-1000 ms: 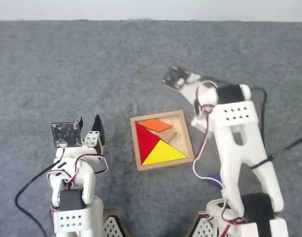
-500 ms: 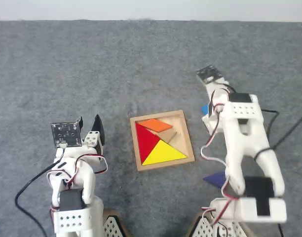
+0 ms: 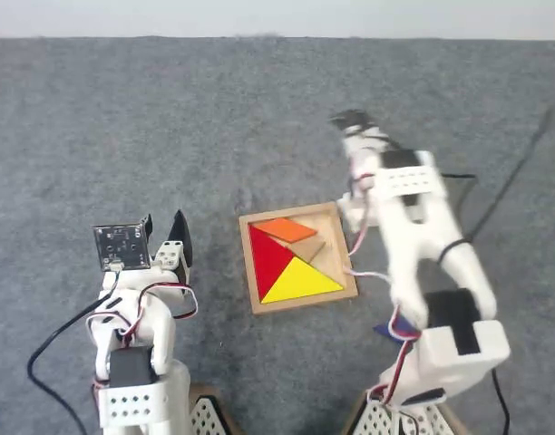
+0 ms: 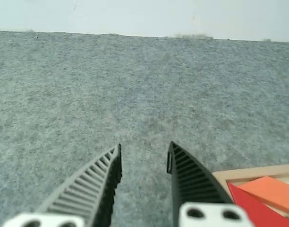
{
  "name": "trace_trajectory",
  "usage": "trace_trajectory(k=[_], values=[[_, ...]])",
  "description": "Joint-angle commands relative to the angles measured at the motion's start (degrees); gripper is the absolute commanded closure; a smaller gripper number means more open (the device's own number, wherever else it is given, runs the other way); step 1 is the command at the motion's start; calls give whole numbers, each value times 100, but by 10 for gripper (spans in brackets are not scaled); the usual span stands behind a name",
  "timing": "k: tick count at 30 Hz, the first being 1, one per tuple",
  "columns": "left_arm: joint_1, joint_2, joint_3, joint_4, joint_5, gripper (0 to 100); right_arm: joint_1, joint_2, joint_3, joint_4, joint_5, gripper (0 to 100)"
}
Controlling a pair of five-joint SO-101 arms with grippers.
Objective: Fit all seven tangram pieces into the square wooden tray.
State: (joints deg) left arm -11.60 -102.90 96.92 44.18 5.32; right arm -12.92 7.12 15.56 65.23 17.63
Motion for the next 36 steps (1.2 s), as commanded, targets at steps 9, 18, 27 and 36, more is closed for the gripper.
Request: trace_trajectory(k=[9,18,27,36], values=[[35,-97,-48,18,-70,848,-1191,31,-132,101,62,897],[35,-97,-48,18,-70,848,-1235,-295,413,84,114,995],[35,-97,-48,18,-70,848,-1288,-356,1073,-312,308,972],[35,-97,-48,18,-70,848,-1314,673,70,-365,308,972]])
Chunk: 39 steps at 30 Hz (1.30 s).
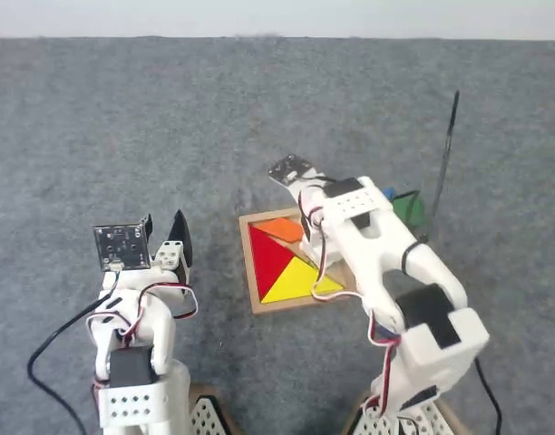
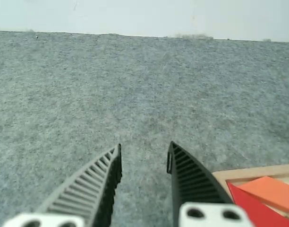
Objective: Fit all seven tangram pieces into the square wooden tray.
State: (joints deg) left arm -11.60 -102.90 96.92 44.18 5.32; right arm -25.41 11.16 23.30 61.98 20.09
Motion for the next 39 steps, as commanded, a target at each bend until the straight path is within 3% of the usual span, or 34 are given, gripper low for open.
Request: trace_trajectory(k=[1,16,29,39], values=[[35,-97,-48,18,-70,848,-66,400,-826,-40,62,972],[35,-97,-48,18,-70,848,-646,1165,-1776,92,62,972],[35,-97,-48,18,-70,848,-400,84,-1600,57,62,972],[35,-97,-48,26,-70,848,-171,541,-1855,-163,105,972]])
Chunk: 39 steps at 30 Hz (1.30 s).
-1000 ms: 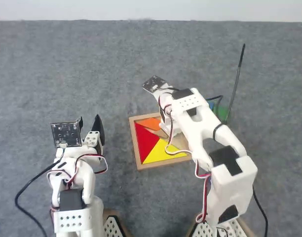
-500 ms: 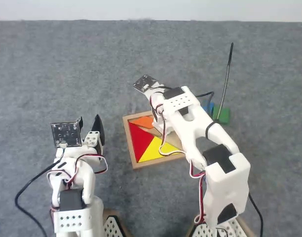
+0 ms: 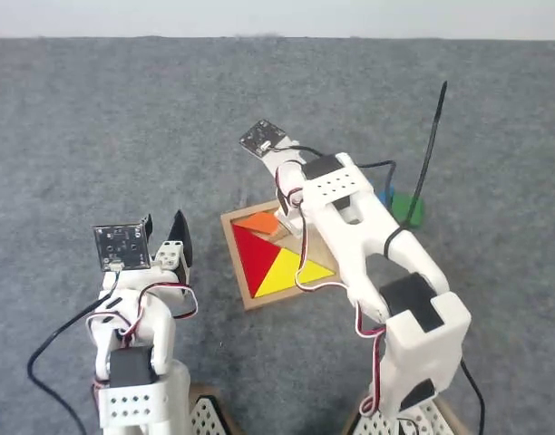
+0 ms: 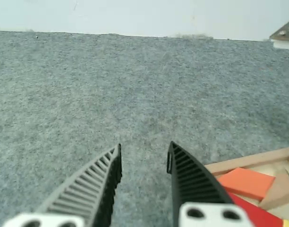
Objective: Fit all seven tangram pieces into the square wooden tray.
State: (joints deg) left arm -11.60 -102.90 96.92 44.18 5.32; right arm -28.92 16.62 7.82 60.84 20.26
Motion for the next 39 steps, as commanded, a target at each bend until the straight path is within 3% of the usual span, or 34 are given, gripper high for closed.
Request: trace_trajectory(k=[1,11,21,27,39], values=[[35,-97,-48,26,-70,848,198,48,-299,13,88,972],[44,-97,-48,26,-70,848,127,-374,290,22,70,972],[44,-88,-48,26,-70,848,479,462,-1319,84,70,972],[44,-88,-48,26,-70,848,277,1341,-1802,180,88,972],[44,-88,-48,26,-70,848,-347,1226,-1776,734,35,972]])
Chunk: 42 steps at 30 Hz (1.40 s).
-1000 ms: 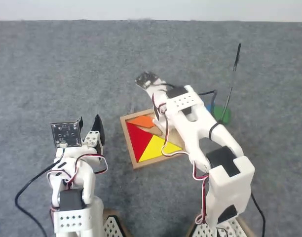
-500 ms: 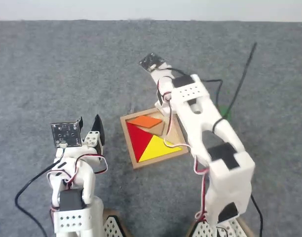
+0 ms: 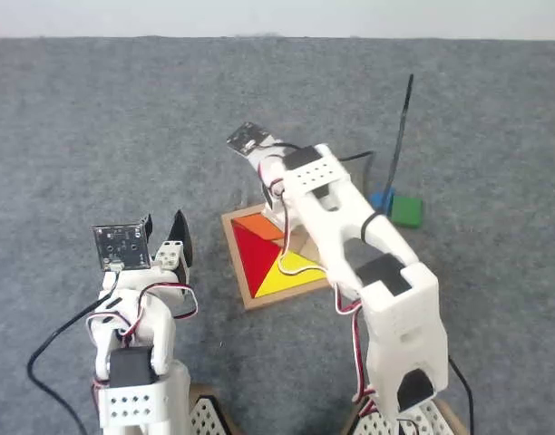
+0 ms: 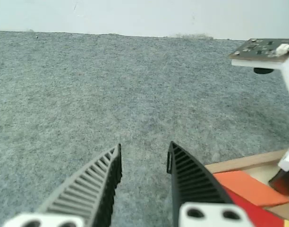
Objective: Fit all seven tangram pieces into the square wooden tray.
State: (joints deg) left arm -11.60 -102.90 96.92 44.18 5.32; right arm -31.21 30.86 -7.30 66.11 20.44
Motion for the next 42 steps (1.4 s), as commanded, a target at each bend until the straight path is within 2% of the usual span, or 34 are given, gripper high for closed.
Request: trace_trajectory(k=[1,8,20,29,36,42], values=[[44,-88,-48,26,-70,848,-84,-233,-264,198,0,972],[44,-88,-48,26,-70,848,119,-769,-264,171,-123,970],[44,-88,-48,26,-70,848,-330,-13,-290,-154,-105,972],[44,-88,-48,26,-70,848,-567,-57,-299,-268,-141,972],[44,-88,-48,26,-70,848,-233,-1077,-193,-66,-246,972],[44,-88,-48,26,-70,848,-4,-1903,791,-303,-220,972]])
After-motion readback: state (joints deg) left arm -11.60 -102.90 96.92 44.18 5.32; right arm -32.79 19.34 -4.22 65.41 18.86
